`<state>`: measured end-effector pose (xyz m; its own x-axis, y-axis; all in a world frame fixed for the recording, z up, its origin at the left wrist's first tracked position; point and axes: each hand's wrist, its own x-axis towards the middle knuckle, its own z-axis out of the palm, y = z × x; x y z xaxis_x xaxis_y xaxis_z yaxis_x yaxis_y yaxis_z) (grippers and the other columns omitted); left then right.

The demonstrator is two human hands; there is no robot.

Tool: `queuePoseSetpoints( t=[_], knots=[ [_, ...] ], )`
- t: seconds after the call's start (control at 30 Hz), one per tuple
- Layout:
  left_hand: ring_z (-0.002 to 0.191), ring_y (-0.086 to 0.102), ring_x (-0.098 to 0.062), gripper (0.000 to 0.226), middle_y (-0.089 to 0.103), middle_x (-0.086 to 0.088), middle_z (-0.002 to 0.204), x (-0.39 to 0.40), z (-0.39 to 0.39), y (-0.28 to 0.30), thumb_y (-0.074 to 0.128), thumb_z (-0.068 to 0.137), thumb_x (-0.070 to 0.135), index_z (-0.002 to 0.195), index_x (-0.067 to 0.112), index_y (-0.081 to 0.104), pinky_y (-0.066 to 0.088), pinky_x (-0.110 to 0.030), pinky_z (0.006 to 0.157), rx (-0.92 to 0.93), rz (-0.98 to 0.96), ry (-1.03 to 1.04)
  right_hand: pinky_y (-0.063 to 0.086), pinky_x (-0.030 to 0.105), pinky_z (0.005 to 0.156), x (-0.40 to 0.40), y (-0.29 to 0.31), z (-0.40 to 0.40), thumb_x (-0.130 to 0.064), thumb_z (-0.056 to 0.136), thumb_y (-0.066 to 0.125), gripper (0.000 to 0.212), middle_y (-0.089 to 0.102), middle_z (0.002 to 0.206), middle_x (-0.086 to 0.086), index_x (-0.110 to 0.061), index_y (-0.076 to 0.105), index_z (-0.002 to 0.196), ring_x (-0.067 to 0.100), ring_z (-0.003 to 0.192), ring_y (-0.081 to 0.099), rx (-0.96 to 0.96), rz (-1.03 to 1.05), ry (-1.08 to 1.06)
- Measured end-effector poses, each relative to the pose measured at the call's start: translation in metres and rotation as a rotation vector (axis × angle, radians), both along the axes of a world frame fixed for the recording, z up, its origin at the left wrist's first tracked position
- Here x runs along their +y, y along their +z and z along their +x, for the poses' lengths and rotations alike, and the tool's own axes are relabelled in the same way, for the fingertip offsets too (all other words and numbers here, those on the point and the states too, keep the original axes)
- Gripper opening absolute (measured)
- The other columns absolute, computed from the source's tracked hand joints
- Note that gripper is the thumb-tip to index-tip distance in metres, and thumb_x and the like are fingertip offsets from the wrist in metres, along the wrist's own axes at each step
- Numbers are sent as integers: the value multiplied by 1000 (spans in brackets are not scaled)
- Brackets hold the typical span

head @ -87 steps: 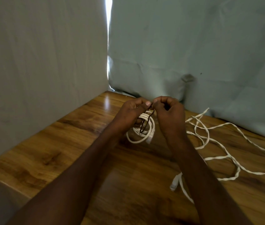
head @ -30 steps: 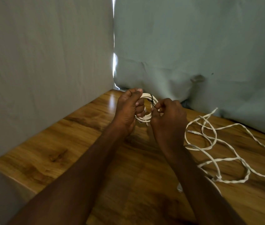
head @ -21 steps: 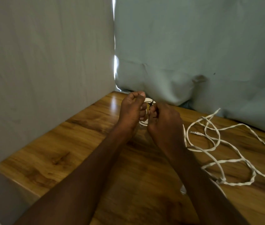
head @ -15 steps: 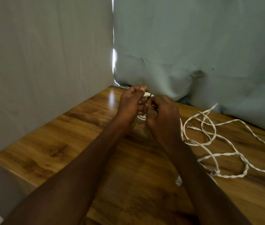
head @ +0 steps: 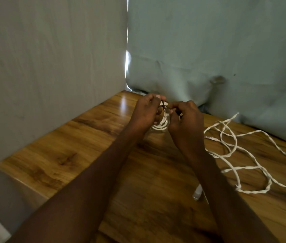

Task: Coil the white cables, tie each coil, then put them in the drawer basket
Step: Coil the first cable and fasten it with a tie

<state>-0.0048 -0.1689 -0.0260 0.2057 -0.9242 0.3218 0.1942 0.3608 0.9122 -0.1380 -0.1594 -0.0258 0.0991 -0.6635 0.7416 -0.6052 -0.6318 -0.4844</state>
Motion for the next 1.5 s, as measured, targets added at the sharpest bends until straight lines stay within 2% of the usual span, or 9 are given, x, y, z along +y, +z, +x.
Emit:
queuePoseSetpoints(
  t=[0.23,0.37,0.6,0.7,0.97,1.17,1.27,1.33,1.5],
  knots=[
    [43,28,-5,22,38,8,53,-2,6,0,43,111,18,105,7,61,23,-24,47,62,-45,25,29,27,64,6,5,2,-15,93,70,11,59,86,-4,-18,79,98,14,79,54,95,-51,-54],
    [43,29,-6,23,37,5,54,1,5,0,45,110,17,103,7,65,24,-25,47,41,-54,77,31,21,58,6,9,0,-12,89,76,13,58,81,0,-16,82,98,15,72,52,104,-76,-29],
    [50,43,-10,26,50,-1,61,8,2,-1,47,109,17,108,2,68,36,-26,49,-201,-77,160,22,13,53,7,16,-9,-9,86,75,11,48,75,-1,-12,83,93,11,64,43,105,-191,-7],
    [56,51,-9,25,58,3,66,9,3,-2,49,109,20,105,6,69,42,-26,51,-355,-124,166,29,5,56,10,18,-12,-7,87,76,11,44,79,-5,-12,83,94,9,67,40,24,-195,-78],
    [42,35,-11,24,46,6,54,17,-20,1,48,109,17,91,16,64,29,-21,45,-409,-119,-83,28,24,61,2,25,-24,-10,81,67,17,50,80,1,-15,83,85,17,71,54,-202,-114,-203],
    [39,29,-6,22,37,3,53,25,-23,9,43,111,13,94,10,58,24,-21,44,-325,-39,-225,39,7,70,1,29,-27,-12,87,74,15,70,91,-1,-21,84,93,6,80,59,-263,98,-139],
    [39,28,-6,10,39,8,51,26,-22,11,46,110,14,101,13,50,25,-19,42,-217,-15,-251,58,30,89,-5,31,-31,-16,86,77,10,78,87,-6,-21,84,93,7,83,72,-349,269,-57],
    [43,29,-11,2,37,-4,56,27,-19,13,53,107,12,108,12,51,26,-22,45,-220,-60,-259,61,41,89,-7,28,-32,-18,85,78,9,79,83,-4,-21,84,91,11,83,76,-423,367,-5],
    [60,40,-26,22,56,-39,88,29,-14,13,69,95,9,115,8,59,37,-26,47,-372,-214,-288,64,47,84,-2,30,-31,-7,87,75,15,80,83,7,-20,82,86,27,82,78,-603,524,148]
  ],
)
